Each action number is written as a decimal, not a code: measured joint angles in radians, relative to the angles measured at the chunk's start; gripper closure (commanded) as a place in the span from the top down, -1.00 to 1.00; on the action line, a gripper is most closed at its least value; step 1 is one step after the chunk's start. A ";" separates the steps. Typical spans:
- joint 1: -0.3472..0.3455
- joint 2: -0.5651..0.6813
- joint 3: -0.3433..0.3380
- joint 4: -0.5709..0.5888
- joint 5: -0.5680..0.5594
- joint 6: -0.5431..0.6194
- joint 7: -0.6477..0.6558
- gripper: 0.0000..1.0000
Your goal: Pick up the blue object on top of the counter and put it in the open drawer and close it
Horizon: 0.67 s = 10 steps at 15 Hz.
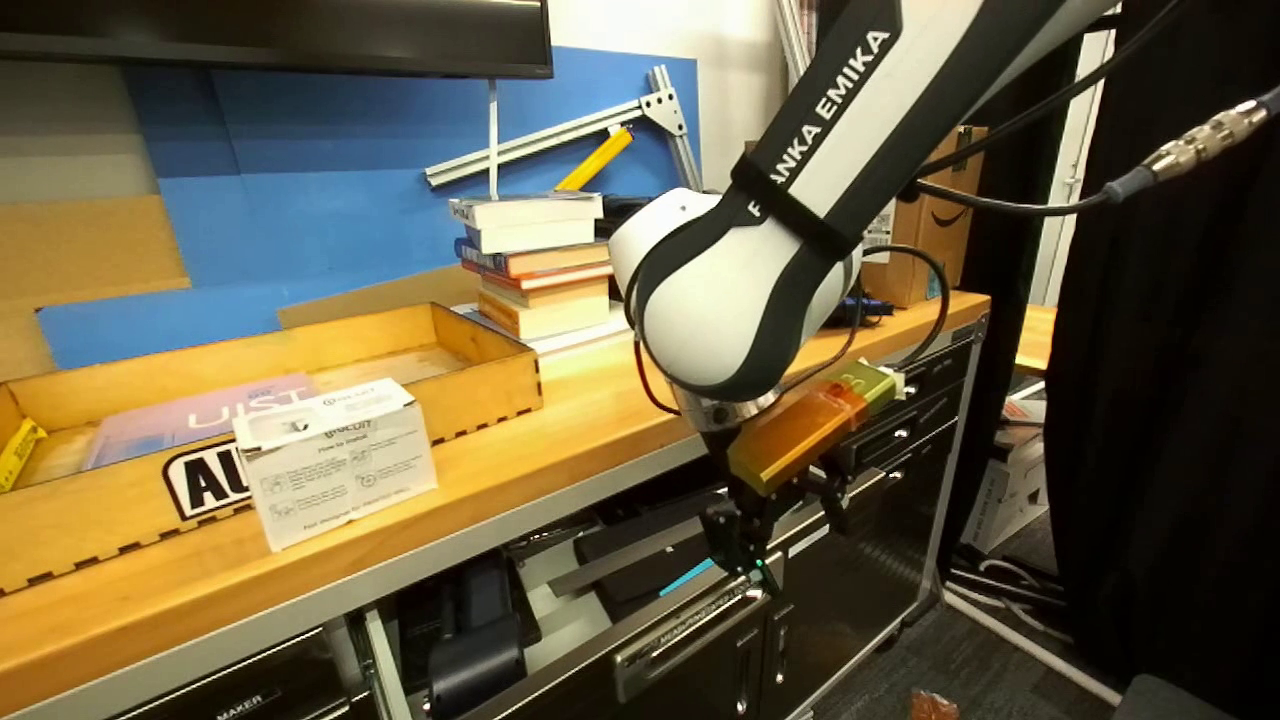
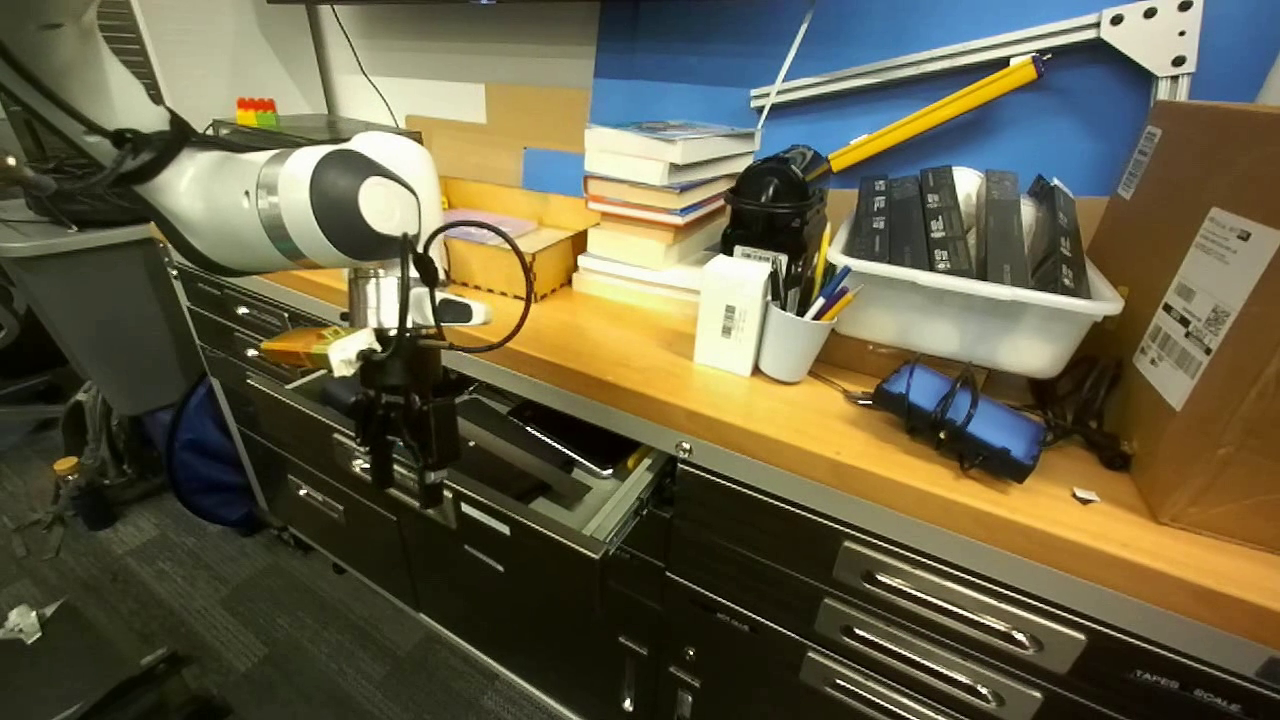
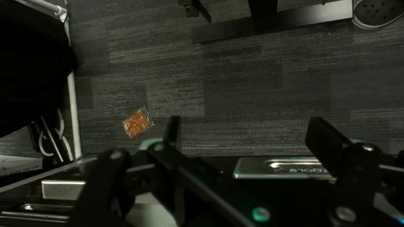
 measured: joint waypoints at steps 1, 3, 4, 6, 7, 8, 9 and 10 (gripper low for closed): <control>0.000 0.006 0.001 -0.003 0.000 0.011 -0.001 1.00; 0.000 0.021 0.003 -0.011 -0.002 0.068 0.008 1.00; 0.001 0.030 0.005 -0.015 -0.005 0.103 0.019 1.00; 0.005 0.049 0.007 -0.020 -0.014 0.165 0.049 1.00; 0.008 0.053 0.008 -0.022 -0.027 0.190 0.070 1.00; 0.012 0.054 0.008 -0.022 -0.050 0.216 0.096 1.00; 0.018 0.057 0.007 -0.023 -0.091 0.250 0.140 1.00; 0.025 0.062 0.006 -0.023 -0.142 0.286 0.194 1.00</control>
